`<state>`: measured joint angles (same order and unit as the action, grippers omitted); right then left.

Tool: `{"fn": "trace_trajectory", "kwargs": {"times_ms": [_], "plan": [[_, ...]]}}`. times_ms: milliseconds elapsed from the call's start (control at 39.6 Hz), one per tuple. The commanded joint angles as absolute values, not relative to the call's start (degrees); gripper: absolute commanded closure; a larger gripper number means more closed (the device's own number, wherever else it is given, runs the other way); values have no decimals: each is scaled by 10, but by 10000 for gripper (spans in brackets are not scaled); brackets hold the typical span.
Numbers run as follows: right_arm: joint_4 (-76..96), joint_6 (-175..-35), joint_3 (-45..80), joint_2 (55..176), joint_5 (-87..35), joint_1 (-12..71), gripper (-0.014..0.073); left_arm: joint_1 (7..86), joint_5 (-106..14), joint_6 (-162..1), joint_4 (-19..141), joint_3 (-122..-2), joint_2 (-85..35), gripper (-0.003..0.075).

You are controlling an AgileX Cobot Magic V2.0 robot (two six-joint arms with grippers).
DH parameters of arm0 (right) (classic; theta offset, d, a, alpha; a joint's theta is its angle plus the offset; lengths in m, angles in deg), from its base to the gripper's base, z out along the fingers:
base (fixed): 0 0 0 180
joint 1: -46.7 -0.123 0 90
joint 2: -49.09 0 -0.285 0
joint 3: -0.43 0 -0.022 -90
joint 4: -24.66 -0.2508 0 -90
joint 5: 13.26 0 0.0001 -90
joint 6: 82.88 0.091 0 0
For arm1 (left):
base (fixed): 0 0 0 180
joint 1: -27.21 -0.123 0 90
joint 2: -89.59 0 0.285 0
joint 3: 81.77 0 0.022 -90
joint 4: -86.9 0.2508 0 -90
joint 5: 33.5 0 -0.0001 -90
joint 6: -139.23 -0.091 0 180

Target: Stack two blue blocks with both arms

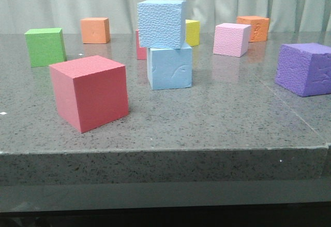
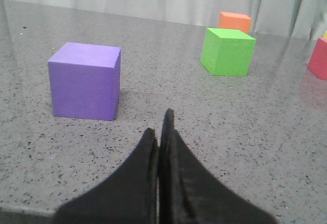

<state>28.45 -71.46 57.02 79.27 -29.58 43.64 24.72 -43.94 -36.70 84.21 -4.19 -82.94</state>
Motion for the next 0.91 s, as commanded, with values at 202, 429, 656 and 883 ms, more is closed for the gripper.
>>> {"fn": "trace_trajectory", "kwargs": {"times_ms": [202,429,656,883], "plan": [[238,-854,587,752,-197,434,660,247,-389,-367,841,-41,-839,741],[201,-907,711,675,-146,434,660,247,-389,-367,841,-41,-839,741],[176,-907,788,573,-188,434,660,247,-389,-367,841,-41,-839,741],[174,-907,789,553,-223,434,660,247,-389,-367,841,-41,-839,741]]}}
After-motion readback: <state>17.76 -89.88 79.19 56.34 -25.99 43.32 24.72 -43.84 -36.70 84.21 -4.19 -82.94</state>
